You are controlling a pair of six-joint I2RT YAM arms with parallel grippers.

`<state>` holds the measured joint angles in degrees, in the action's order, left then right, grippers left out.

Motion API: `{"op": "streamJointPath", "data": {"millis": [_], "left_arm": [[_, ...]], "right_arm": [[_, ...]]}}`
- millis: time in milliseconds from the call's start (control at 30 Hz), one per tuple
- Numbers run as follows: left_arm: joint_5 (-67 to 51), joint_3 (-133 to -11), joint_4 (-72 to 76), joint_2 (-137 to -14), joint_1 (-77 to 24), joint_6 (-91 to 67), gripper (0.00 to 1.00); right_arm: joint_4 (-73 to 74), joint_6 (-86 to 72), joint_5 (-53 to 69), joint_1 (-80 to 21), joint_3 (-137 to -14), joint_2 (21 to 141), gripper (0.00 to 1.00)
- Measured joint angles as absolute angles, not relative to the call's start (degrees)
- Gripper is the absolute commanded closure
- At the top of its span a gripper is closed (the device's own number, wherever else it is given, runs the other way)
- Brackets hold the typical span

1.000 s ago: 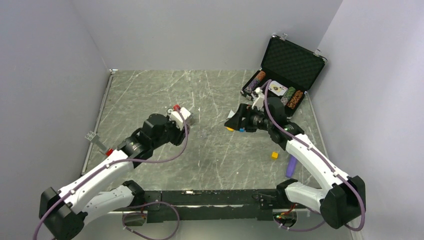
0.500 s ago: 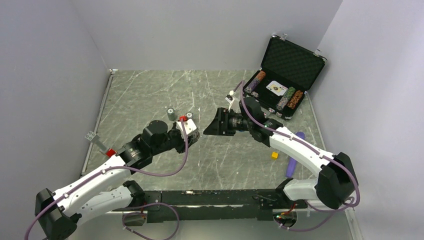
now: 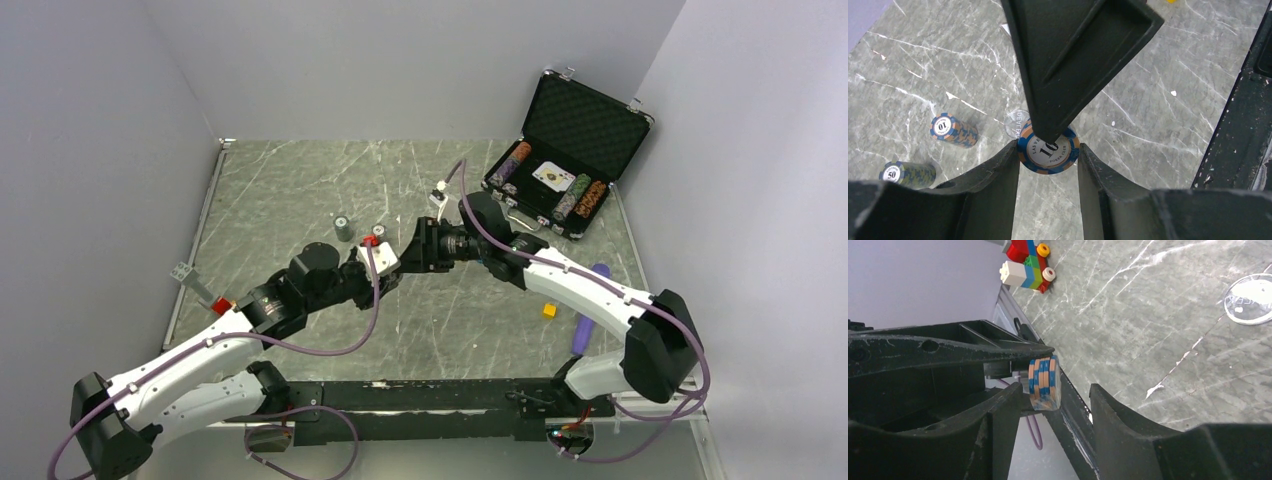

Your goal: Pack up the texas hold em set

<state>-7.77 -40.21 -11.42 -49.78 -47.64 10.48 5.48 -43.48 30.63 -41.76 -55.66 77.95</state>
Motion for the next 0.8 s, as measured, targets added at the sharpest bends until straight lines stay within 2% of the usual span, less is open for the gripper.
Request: {"op": "streamJointPath", "data": {"millis": [67, 267, 367, 400, 433, 467, 500, 533, 667, 800], "left_arm": [[-7.73, -40.21, -11.42, -49.87, -47.75, 10.48, 1.0], [-7.7, -40.21, -11.44, -50.09, -47.99, 10.48, 1.0], [-7.64, -40.21, -11.7, -50.11, -48.05, 10.41, 1.0], [-7.55, -40.21, -11.81, -50.11, -48.03, 10.39, 0.94], [-7.42, -40.21, -11.79, -50.15, -48.05, 10.37, 0.68], [-7.22, -40.21, -11.79, -50.22, -48.05, 10.33, 0.37], [-7.03, -40.21, -11.81, -50.26, -48.05, 10.24, 0.15], [-6.68, -40.21, -11.75, -50.39, -48.05, 10.24, 0.02], [-5.37, -40.27, -11.42, -50.63, -48.07, 9.34, 0.01], [-5.32, -40.82, -11.64, -50.61, -46.87, 8.58, 0.01]], "right_arm": [[5.5, -43.33, 30.65, -42.19, -56.21, 78.65, 0.5], [5.39, -42.61, 31.4, -43.46, -57.17, 80.31, 0.74], [5.02, -42.19, 32.08, -43.7, -57.25, 80.88, 0.96], [4.86, -41.95, 32.42, -43.7, -57.25, 81.1, 1.0], [4.73, -41.8, 32.62, -43.7, -57.28, 81.23, 1.0], [4.69, -41.63, 32.71, -43.7, -57.39, 81.36, 1.0], [4.73, -41.36, 32.69, -43.7, -57.49, 81.45, 1.0], [4.97, -40.88, 32.67, -43.64, -57.69, 81.49, 1.0], [9.89, -35.31, 30.06, -41.87, -60.2, 81.52, 1.0], [12.05, -27.44, 27.24, -32.82, -61.04, 80.97, 1.0]]}}
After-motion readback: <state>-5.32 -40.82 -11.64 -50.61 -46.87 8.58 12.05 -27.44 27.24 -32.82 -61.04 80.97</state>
